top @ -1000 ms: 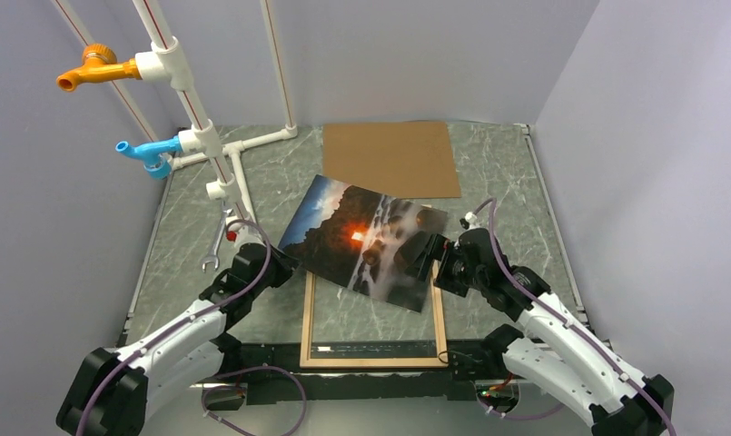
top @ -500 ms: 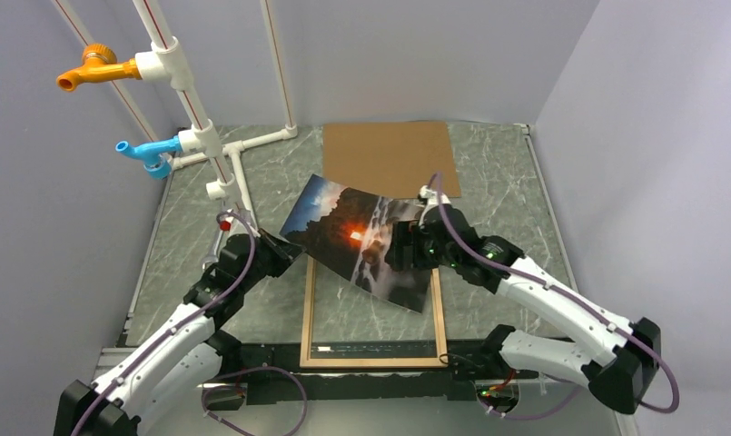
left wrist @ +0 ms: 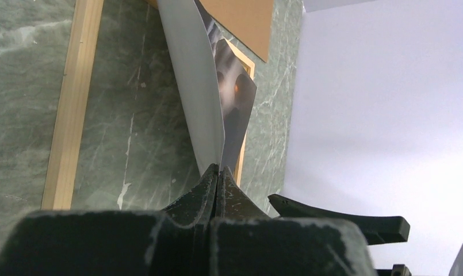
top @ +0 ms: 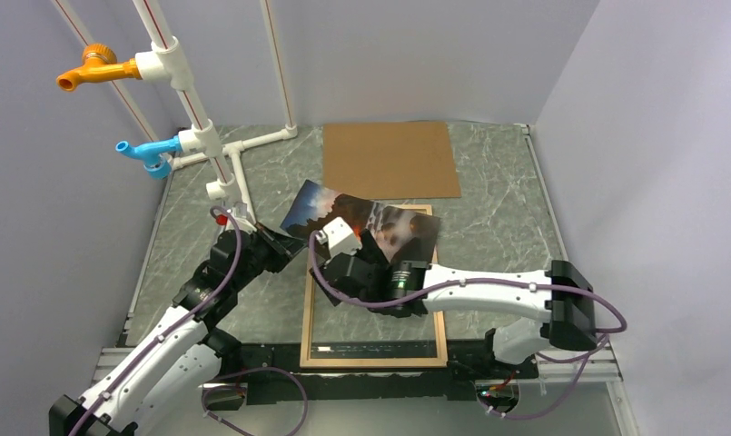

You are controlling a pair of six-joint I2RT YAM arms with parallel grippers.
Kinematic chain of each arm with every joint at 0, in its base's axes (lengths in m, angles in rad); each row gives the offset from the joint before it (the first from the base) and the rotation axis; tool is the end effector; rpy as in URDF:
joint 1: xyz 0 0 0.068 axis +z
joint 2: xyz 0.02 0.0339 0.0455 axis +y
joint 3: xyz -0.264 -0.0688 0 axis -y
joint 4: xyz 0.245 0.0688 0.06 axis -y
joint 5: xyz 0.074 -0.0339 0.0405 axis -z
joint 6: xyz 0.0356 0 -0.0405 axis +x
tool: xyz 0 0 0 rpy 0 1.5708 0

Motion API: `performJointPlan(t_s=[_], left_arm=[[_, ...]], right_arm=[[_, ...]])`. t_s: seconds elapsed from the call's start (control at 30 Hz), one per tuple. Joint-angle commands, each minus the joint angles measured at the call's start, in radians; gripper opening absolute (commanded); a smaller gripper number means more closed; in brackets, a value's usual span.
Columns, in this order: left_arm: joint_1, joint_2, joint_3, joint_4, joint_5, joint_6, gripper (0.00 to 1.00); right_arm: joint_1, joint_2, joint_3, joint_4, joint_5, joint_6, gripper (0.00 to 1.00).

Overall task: Put the photo into the frame
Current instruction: Pick up the photo from the photo frame.

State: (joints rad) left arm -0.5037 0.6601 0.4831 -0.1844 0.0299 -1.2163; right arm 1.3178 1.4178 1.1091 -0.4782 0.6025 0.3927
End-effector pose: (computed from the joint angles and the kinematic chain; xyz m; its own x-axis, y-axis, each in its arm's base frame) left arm 0.1446 -0.0809 0.2526 -0.5829 -0.7491 -0.3148 -0.1144 0.4592 -0.8809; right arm 0.0957 0.2896 0.2840 -0.4307 -0.4063 -0.8059 -0.5766 0.8108 -0.1006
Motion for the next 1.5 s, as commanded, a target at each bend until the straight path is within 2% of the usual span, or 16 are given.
performJointPlan(t_s=[0.0, 0.13, 0.27, 0.4, 0.5, 0.63, 0.67, 0.77, 0.83, 0.9, 1.03, 1.07, 1.13, 1.2, 1.37, 1.47], left_arm=[[-0.007, -0.021, 0.039, 0.004, 0.016, -0.024, 0.0], [-0.007, -0.031, 0.055, -0.013, 0.015, -0.018, 0.0], [-0.007, -0.046, 0.059, -0.015, 0.013, -0.02, 0.0], [-0.007, -0.049, 0.065, -0.014, 0.016, -0.019, 0.0], [-0.008, -0.047, 0.065, -0.01, 0.021, -0.021, 0.0], [-0.008, -0.048, 0.056, 0.009, 0.031, -0.031, 0.0], [-0.008, -0.048, 0.058, 0.007, 0.031, -0.03, 0.0], [-0.008, -0.049, 0.063, -0.007, 0.023, -0.026, 0.0], [-0.008, -0.053, 0.066, -0.014, 0.019, -0.024, 0.0], [-0.009, -0.058, 0.069, -0.02, 0.015, -0.02, 0.12], [-0.008, -0.057, 0.08, -0.029, 0.016, -0.009, 0.69], [-0.008, -0.056, 0.085, -0.034, 0.016, -0.006, 0.8], [-0.008, -0.052, 0.096, -0.052, 0.013, 0.002, 0.94], [-0.009, -0.051, 0.11, -0.071, 0.008, 0.017, 0.99], [-0.009, -0.057, 0.18, -0.152, -0.018, 0.094, 0.99], [-0.008, -0.051, 0.254, -0.236, -0.027, 0.155, 0.99]], right_arm=[[0.025, 0.058, 0.079, 0.074, 0.126, -0.037, 0.98], [0.027, 0.106, 0.09, 0.085, 0.146, -0.04, 0.93], [0.026, 0.127, 0.06, 0.122, 0.116, -0.068, 0.79], [0.026, 0.149, 0.018, 0.149, 0.084, -0.086, 0.7], [0.025, 0.171, 0.01, 0.135, 0.1, -0.079, 0.57], [0.032, 0.202, 0.01, 0.126, 0.12, -0.073, 0.5], [0.036, 0.21, 0.015, 0.12, 0.134, -0.069, 0.46], [0.041, 0.232, 0.039, 0.087, 0.18, -0.056, 0.23], [0.042, 0.236, 0.056, 0.062, 0.199, -0.045, 0.14], [0.043, 0.233, 0.068, 0.049, 0.206, -0.041, 0.09], [0.042, 0.231, 0.103, 0.009, 0.22, -0.036, 0.05], [0.043, 0.229, 0.116, -0.006, 0.224, -0.033, 0.05], [0.043, 0.22, 0.141, -0.034, 0.228, -0.029, 0.02], [0.043, 0.204, 0.167, -0.055, 0.218, -0.03, 0.02], [0.028, 0.143, 0.251, -0.107, 0.125, -0.037, 0.01], [-0.009, 0.096, 0.309, -0.14, 0.005, -0.023, 0.01]])
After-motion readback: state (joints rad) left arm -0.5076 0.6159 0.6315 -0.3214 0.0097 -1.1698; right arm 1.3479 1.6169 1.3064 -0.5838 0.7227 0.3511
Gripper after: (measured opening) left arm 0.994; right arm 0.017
